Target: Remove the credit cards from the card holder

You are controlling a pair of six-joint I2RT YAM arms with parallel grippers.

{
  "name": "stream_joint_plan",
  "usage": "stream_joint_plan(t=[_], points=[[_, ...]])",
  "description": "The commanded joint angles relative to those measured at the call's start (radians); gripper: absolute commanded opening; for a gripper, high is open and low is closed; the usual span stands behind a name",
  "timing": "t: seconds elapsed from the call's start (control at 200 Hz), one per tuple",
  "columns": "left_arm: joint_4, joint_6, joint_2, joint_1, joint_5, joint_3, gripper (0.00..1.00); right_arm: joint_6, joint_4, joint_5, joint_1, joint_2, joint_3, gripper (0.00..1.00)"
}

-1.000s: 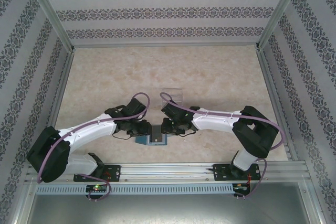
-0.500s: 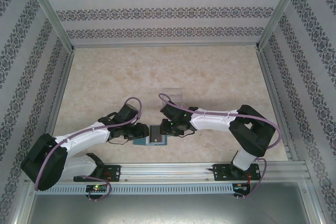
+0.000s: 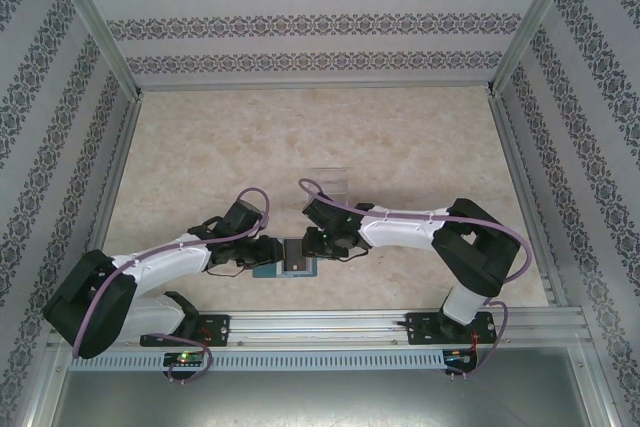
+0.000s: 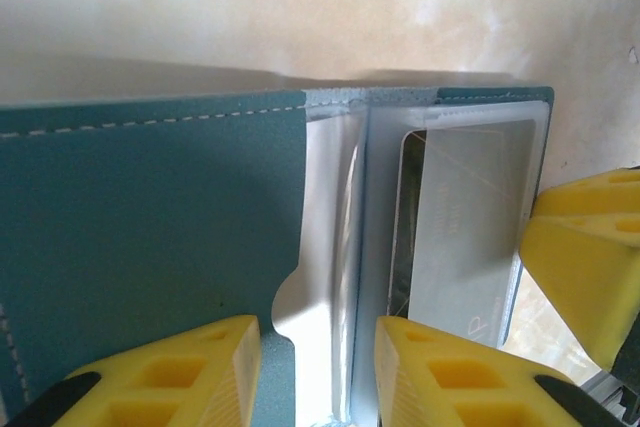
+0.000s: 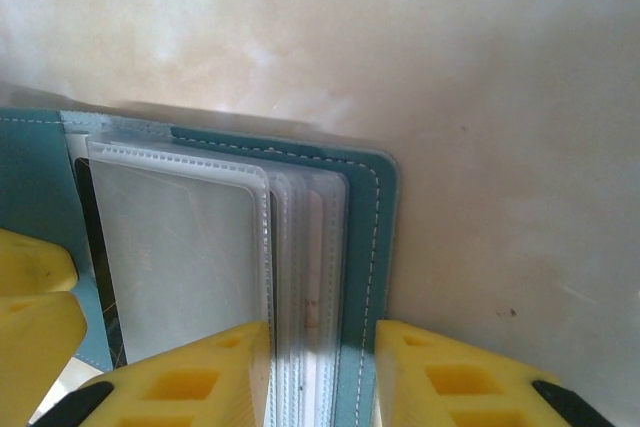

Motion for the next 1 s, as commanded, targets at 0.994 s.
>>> stream_joint_plan(t=[0.994], points=[[0.028, 0.029, 0.106, 0.01, 0.052, 0.021, 0.47, -0.039, -0.078, 0.032, 0.029, 0.045, 0.078, 0.35]])
